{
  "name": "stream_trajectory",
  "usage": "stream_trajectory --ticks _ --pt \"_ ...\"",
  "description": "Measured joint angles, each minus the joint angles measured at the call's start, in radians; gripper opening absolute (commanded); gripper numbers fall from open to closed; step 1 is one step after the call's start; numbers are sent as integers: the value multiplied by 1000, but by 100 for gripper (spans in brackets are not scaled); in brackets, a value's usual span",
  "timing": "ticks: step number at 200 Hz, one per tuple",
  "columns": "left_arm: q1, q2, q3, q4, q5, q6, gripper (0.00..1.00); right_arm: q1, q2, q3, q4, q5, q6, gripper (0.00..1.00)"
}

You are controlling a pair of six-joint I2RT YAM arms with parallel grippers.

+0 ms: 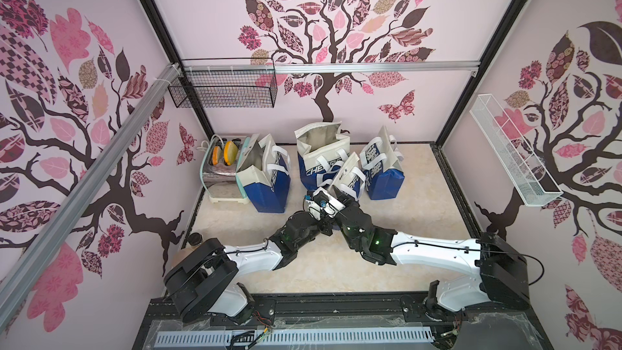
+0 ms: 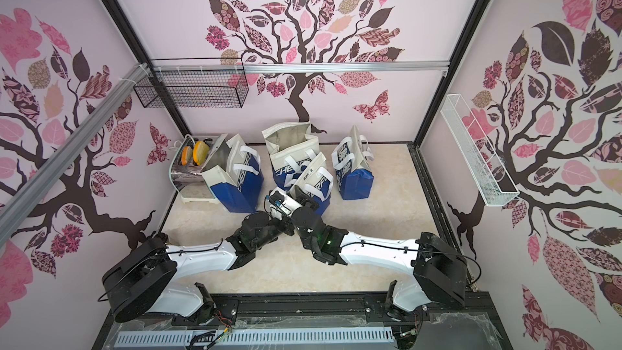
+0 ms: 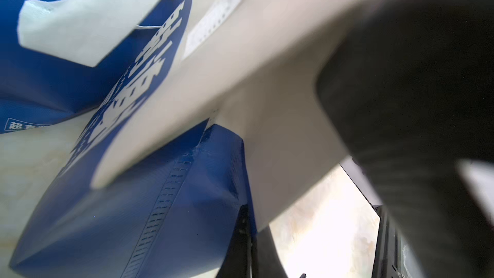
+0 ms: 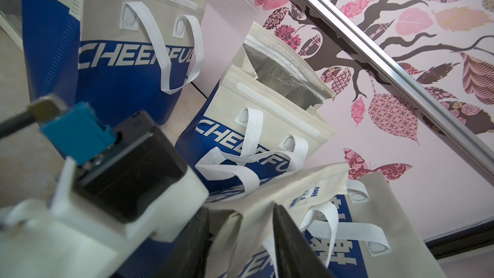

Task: Open the takeout bag
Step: Open the takeout bag at the center of the board.

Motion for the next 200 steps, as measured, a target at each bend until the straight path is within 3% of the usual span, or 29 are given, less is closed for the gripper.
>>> stream_trajectory --ticks 33,79,200 --pt "0 -3 1 -8 0 5 0 -1 -96 -32 -56 -45 59 60" --pt "0 -3 12 -27 -8 8 0 -1 -224 -77 -105 -94 105 61" --pt "0 -36 21 -83 -10 8 0 -1 -112 -58 -129 -93 90 61"
